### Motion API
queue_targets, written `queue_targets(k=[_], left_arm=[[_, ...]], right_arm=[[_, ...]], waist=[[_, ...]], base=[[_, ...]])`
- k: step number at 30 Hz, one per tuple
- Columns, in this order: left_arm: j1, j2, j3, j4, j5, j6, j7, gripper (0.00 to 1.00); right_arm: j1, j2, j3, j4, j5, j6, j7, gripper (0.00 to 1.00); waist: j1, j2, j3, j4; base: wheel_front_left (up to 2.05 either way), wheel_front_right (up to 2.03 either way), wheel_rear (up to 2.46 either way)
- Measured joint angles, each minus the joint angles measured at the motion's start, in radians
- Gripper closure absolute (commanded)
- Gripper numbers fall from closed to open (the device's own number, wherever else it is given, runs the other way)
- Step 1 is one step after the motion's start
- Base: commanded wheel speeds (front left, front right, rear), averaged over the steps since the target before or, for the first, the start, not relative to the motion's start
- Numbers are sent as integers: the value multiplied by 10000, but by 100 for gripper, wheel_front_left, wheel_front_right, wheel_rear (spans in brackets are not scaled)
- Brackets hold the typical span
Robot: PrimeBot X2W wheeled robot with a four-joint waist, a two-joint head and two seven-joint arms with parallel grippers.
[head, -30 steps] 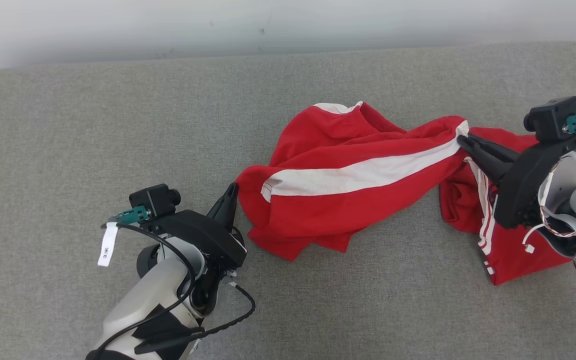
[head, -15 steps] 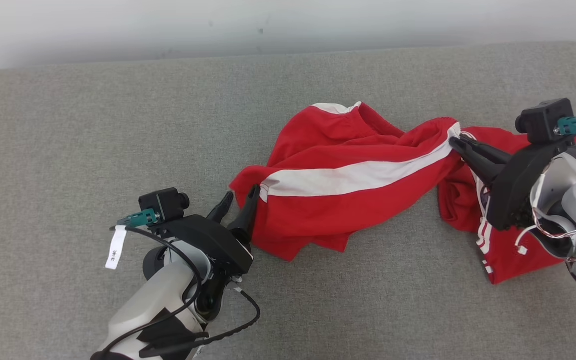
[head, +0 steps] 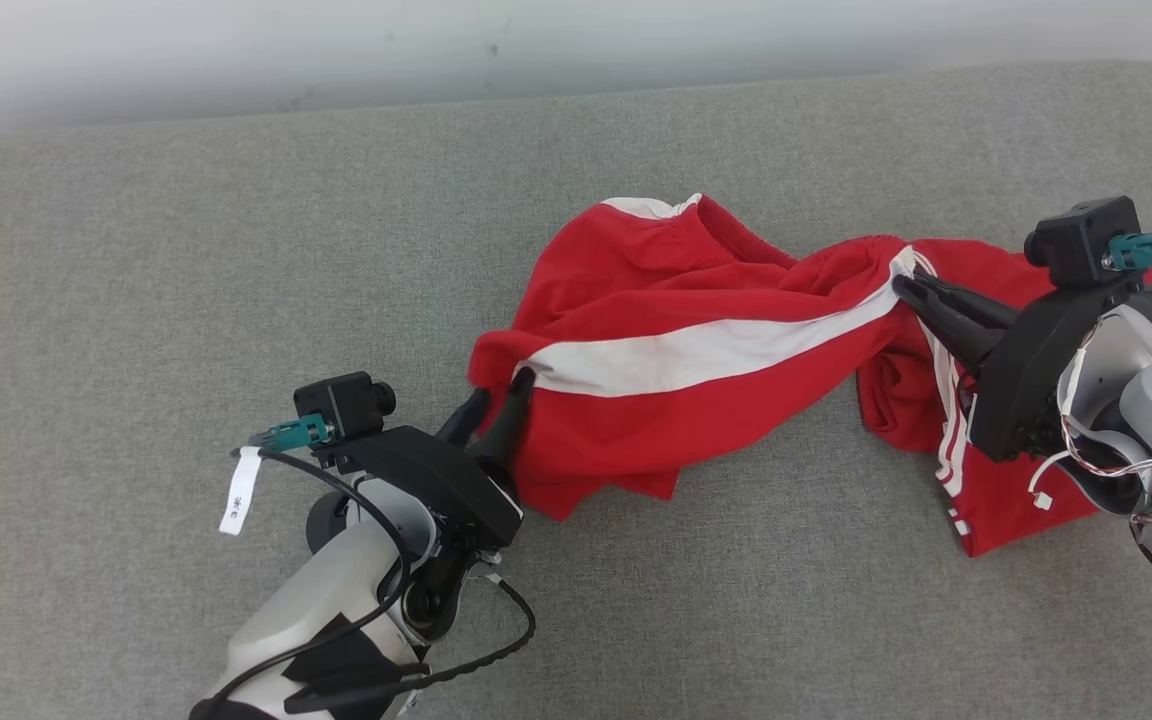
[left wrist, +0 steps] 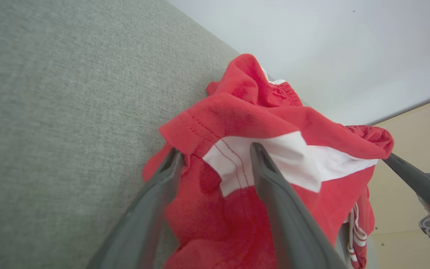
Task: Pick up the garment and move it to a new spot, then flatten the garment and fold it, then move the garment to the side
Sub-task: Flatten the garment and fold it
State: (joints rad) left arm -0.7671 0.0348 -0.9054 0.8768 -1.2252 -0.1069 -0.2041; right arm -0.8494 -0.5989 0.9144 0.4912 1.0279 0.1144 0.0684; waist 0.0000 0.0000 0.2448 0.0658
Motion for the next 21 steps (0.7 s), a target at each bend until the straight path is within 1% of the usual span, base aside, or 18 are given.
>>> queue_targets(k=[5,9,12,15,19,21], left_arm=[[-68,0,-38,178,2,0,-79,100],[-313,2,-13,629,107,-2,-123,100],[-431,134,79,731,117,-33,-180,100],[-733,560,134,848,270,-81,-217,100],[-1636,1289,307,913,606,-92,-334,100],[-2088,1544,366,802,825,-92,-359,100]], right_arm=[[13,-19,-23,119,2,2,-119,100],[22,-31,-142,286,23,2,-362,100],[26,-6,-286,445,102,2,-570,100],[-22,207,-458,686,178,4,-836,100],[-709,1055,-790,1003,171,4,-1486,100],[-1194,1335,-1041,1139,153,-2,-1944,100]], waist=[[0,0,0,1],[0,0,-82,93],[0,1,-181,208],[0,0,-290,360],[0,0,-524,540],[0,0,-677,629]], base=[[0,0,0],[0,0,0],[0,0,0],[0,0,0],[0,0,0],[0,0,0]])
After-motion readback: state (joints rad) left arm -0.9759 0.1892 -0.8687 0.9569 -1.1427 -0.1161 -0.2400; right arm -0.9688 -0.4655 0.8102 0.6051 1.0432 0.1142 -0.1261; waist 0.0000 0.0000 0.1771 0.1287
